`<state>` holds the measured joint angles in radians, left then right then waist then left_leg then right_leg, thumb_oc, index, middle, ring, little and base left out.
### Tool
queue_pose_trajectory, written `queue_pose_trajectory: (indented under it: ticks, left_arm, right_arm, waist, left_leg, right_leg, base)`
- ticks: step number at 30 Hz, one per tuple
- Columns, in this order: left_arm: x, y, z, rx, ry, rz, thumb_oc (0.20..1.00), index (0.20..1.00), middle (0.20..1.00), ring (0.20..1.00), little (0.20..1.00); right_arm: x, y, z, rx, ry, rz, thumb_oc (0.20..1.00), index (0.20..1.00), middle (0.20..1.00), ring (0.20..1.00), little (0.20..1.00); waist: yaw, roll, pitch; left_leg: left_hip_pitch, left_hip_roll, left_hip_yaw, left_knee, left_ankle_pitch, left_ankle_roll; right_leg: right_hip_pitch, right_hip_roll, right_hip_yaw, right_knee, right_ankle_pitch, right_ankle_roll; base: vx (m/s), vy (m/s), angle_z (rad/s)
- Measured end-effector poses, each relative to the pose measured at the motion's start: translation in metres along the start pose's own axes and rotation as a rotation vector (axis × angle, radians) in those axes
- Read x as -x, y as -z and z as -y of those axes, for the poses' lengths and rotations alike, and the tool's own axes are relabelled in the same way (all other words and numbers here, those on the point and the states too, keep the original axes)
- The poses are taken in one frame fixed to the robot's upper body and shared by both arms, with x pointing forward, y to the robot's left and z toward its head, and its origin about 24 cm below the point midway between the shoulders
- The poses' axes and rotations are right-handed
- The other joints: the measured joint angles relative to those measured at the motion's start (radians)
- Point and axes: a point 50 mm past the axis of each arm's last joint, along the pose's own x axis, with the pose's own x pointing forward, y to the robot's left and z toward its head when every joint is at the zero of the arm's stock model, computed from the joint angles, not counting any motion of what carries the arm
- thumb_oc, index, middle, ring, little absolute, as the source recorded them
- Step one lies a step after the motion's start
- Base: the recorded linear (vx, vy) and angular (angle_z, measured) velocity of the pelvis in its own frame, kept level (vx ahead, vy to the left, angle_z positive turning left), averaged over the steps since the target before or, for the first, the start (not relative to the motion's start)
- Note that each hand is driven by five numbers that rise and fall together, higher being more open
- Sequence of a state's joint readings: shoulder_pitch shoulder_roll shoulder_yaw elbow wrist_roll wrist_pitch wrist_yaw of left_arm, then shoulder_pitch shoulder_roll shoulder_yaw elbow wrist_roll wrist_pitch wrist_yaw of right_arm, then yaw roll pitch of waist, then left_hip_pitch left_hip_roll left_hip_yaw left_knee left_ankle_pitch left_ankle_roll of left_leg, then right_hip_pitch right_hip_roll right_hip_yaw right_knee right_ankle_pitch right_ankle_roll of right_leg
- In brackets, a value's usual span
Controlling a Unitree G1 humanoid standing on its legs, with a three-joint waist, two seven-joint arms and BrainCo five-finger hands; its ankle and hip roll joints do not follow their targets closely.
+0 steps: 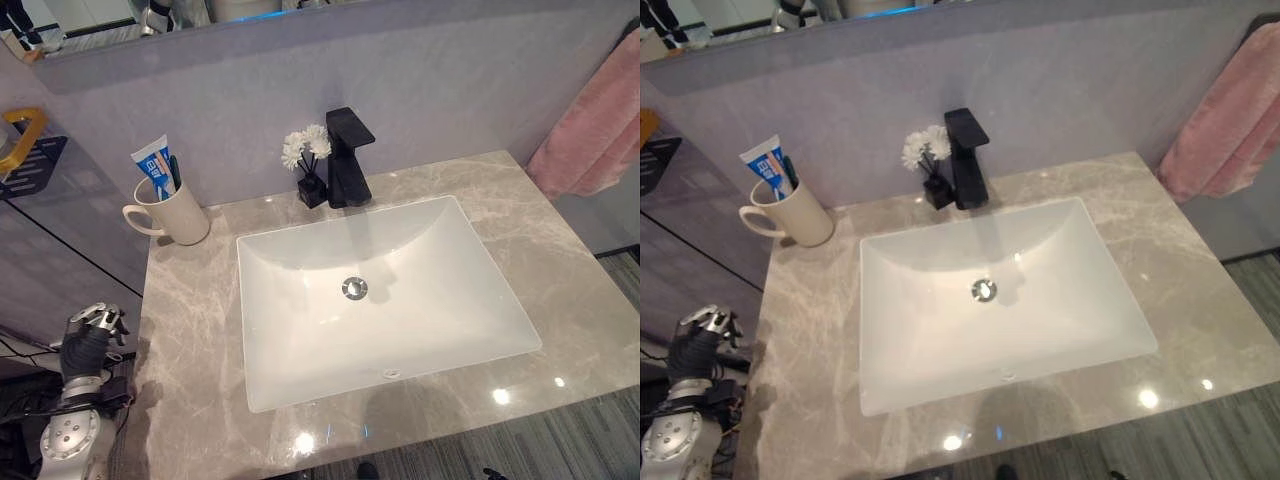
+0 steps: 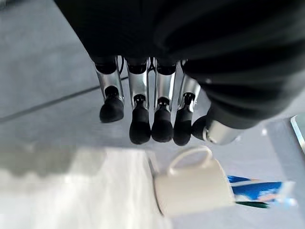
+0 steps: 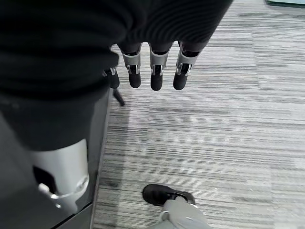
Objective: Put brush and paste in cup on sink, flatten towel.
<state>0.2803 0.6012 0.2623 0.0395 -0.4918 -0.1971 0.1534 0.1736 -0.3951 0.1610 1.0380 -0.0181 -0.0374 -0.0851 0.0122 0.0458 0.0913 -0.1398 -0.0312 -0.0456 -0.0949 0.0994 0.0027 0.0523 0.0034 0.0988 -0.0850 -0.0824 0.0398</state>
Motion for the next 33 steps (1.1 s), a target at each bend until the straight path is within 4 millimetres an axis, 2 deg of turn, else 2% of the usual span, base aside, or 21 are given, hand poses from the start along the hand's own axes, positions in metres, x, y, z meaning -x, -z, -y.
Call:
queue_pose_trajectory:
  ticks: [4, 9, 15, 18, 21, 25, 33]
  left_arm:
    - [-0.013, -0.008, -0.003, -0.031, 0.000, 0.019, 0.200, 0.200, 0.200, 0.200, 0.200]
    - [-0.048, -0.037, 0.004, -0.109, 0.035, 0.111, 0.200, 0.200, 0.200, 0.200, 0.200]
    - [-0.070, -0.057, 0.002, -0.169, 0.026, 0.150, 0.200, 0.200, 0.200, 0.200, 0.200]
    - [-0.080, -0.070, 0.001, -0.189, 0.016, 0.181, 0.200, 0.200, 0.200, 0.200, 0.200]
    - [-0.092, -0.090, 0.005, -0.226, 0.023, 0.234, 0.200, 0.200, 0.200, 0.200, 0.200]
    - [-0.101, -0.108, 0.013, -0.219, 0.018, 0.288, 0.200, 0.200, 0.200, 0.200, 0.200]
    - [-0.107, -0.126, 0.011, -0.230, -0.010, 0.341, 0.200, 0.200, 0.200, 0.200, 0.200]
  right_arm:
    - [-0.001, -0.003, 0.004, 0.033, 0.000, 0.009, 1.000, 1.000, 1.000, 1.000, 1.000]
    - [-0.003, -0.012, -0.006, 0.122, -0.054, 0.038, 1.000, 1.000, 1.000, 1.000, 1.000]
    - [-0.005, -0.021, -0.006, 0.130, -0.058, 0.059, 1.000, 1.000, 1.000, 1.000, 1.000]
    - [-0.006, -0.032, -0.005, 0.121, -0.054, 0.093, 1.000, 1.000, 1.000, 1.000, 1.000]
    - [-0.008, -0.052, -0.005, 0.091, -0.052, 0.152, 1.000, 1.000, 1.000, 1.000, 1.000]
    - [-0.008, -0.054, -0.009, 0.103, -0.067, 0.162, 1.000, 1.000, 1.000, 1.000, 1.000]
    - [-0.008, -0.056, -0.013, 0.109, -0.078, 0.167, 1.000, 1.000, 1.000, 1.000, 1.000]
  waist:
    - [0.006, -0.002, 0.004]
    - [-0.002, -0.037, 0.041]
    - [-0.001, -0.065, 0.061]
    - [-0.003, -0.082, 0.089]
    - [-0.018, -0.110, 0.113]
    - [-0.028, -0.116, 0.118]
    - [-0.030, -0.111, 0.133]
  left_leg:
    - [-0.034, -0.002, -0.010, 0.000, 0.006, 0.001]
    - [-0.084, -0.003, -0.057, 0.000, 0.023, -0.012]
    - [-0.120, -0.004, -0.079, 0.001, 0.026, -0.016]
    - [-0.126, -0.003, -0.082, 0.001, 0.027, -0.017]
    - [-0.158, -0.003, -0.081, 0.001, 0.032, -0.019]
    - [-0.159, -0.003, -0.079, 0.001, 0.032, -0.019]
    - [-0.154, 0.003, -0.054, 0.001, 0.032, -0.019]
  right_leg:
    - [-0.029, 0.000, -0.008, 0.000, 0.001, -0.001]
    - [-0.062, 0.011, -0.057, 0.000, 0.000, 0.000]
    - [-0.090, 0.013, -0.078, 0.000, 0.000, 0.000]
    - [-0.096, 0.015, -0.082, 0.000, 0.000, 0.000]
    - [-0.126, 0.015, -0.081, 0.000, 0.004, 0.001]
    - [-0.129, 0.014, -0.074, 0.000, 0.008, 0.008]
    - [-0.133, 0.013, -0.046, 0.000, 0.011, 0.011]
  base:
    - [-0.02, -0.019, 0.09]
    - [-0.01, -0.030, 0.27]
    - [0.00, -0.009, 0.12]
    - [0.00, -0.004, 0.01]
    - [0.00, 0.000, 0.00]
    - [0.00, 0.000, 0.00]
    - [0.01, 0.017, -0.11]
